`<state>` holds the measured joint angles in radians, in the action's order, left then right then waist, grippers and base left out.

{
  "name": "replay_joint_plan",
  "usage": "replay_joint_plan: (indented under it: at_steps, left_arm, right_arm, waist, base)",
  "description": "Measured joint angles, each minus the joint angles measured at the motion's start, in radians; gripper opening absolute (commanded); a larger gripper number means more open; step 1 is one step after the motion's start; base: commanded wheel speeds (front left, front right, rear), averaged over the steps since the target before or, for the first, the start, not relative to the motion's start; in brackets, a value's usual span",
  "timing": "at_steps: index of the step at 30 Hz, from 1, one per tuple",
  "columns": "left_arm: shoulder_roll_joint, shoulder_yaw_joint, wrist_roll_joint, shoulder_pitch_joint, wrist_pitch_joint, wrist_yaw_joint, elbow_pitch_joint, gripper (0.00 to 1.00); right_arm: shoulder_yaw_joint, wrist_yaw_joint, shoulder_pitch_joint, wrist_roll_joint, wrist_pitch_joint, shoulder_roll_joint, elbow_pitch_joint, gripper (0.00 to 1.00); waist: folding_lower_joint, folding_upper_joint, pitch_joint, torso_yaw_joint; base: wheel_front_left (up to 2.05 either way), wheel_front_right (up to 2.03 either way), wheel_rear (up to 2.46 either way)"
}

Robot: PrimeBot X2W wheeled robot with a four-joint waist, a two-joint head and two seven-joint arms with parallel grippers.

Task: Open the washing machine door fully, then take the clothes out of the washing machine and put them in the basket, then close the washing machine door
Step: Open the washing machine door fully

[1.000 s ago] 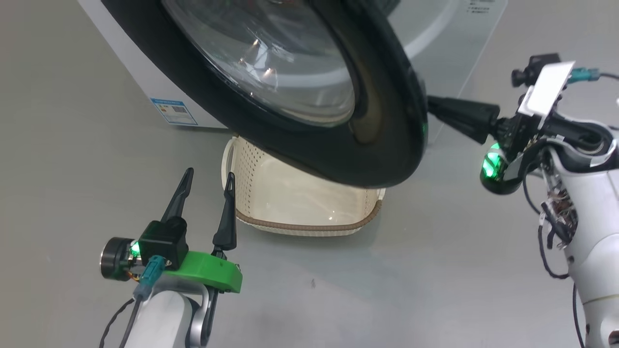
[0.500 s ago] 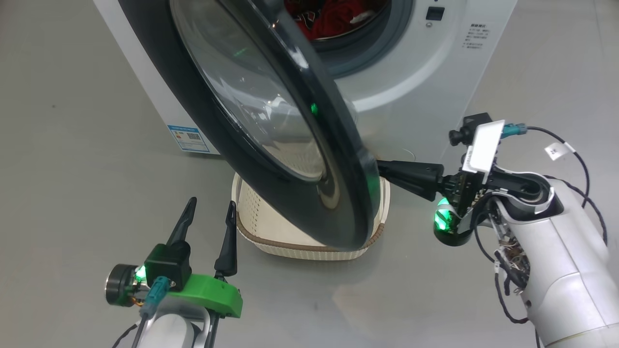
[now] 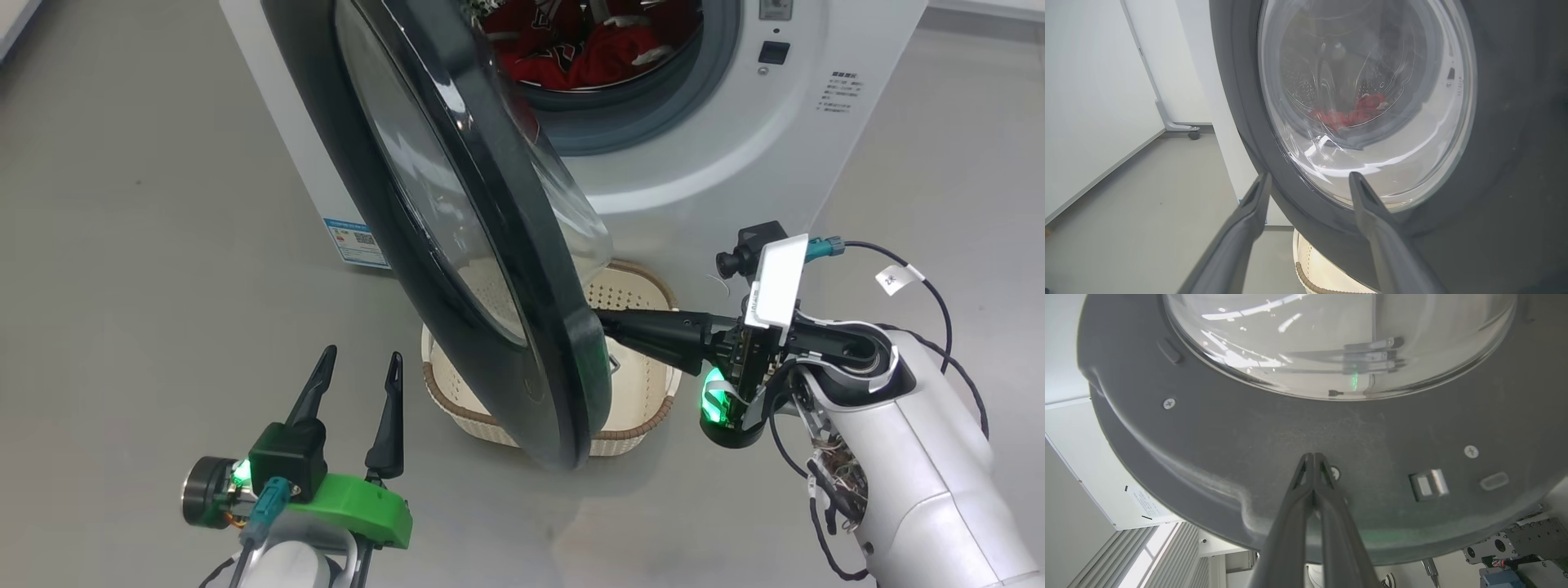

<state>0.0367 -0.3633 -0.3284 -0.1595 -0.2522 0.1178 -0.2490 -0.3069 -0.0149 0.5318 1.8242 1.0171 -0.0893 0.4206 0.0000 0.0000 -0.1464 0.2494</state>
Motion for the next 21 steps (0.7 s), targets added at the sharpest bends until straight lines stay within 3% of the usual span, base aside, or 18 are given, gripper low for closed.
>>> replay_joint_plan:
  at_steps: [21]
  left_arm:
    - [0.001,0.012,-0.007,0.021,0.0,0.0,0.018,1.0]
  right_arm:
    - [-0.079,0.018,-0.082,0.041,-0.011,0.022,-0.048,0.0]
  waist:
    - [0.0,0.0,0.013,0.045]
  base:
    - [0.0,0.0,0.0]
